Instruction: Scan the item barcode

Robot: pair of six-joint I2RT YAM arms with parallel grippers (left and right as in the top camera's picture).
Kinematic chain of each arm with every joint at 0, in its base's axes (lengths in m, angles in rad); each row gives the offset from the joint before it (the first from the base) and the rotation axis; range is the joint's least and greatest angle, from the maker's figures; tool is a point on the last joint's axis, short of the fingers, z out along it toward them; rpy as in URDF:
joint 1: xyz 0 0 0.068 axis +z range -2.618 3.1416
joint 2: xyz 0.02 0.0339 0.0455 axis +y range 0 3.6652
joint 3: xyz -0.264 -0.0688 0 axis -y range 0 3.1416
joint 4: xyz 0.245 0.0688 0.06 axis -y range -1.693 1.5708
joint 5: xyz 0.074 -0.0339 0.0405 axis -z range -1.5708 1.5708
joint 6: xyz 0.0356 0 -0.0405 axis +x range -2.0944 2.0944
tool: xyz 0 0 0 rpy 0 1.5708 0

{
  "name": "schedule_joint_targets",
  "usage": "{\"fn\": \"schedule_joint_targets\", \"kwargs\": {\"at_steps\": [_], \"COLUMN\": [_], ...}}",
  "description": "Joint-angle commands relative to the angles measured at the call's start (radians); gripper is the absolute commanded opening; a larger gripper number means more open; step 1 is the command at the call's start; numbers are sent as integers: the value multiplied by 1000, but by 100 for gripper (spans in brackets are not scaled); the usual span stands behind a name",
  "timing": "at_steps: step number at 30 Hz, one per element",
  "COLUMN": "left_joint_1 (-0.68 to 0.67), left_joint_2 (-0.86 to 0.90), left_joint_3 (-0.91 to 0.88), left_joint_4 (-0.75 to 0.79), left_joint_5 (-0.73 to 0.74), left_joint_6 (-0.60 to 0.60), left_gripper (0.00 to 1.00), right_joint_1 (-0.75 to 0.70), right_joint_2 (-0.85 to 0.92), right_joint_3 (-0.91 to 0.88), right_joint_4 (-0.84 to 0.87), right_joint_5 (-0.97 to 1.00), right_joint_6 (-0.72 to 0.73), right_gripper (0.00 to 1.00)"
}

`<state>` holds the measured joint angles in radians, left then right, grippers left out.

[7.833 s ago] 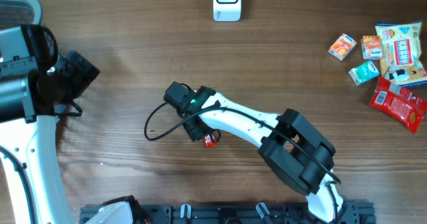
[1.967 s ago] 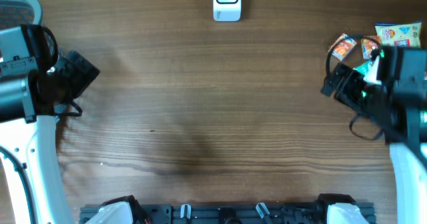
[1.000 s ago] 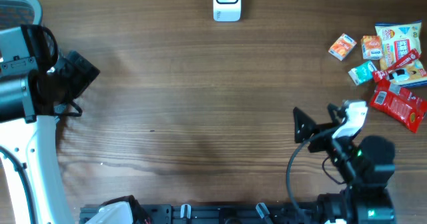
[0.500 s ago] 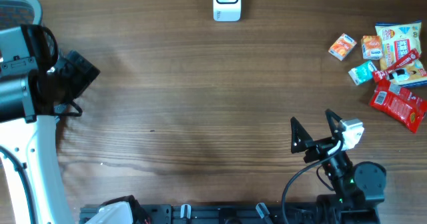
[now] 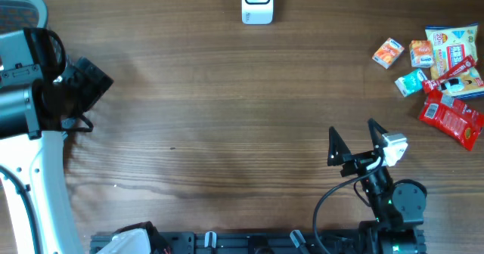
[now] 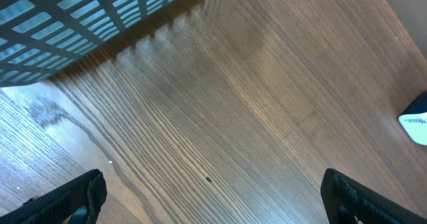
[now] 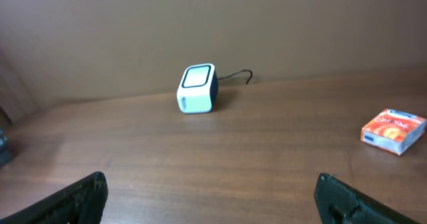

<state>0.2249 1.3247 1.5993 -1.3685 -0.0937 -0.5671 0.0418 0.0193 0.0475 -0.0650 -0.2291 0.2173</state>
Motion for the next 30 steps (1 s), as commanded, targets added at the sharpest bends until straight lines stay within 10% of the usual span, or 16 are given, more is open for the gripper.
{"fn": "schedule_joint_targets", "kwargs": {"at_steps": [1,30], "left_joint_1": [5,5], "left_joint_2": [-3,-3], "left_joint_3": [7,7], "left_joint_4": [2,2], "left_joint_5": [-16,-16], "left_joint_6": [-14,-14], "left_gripper": [100,100], "right_joint_1": [4,-120], "right_joint_2": [-16,-16], "right_joint_3": [-34,-43], "right_joint_4": [71,73], "right_joint_5": [16,106], "right_joint_6": [-35,-180], "right_gripper": [100,100]}}
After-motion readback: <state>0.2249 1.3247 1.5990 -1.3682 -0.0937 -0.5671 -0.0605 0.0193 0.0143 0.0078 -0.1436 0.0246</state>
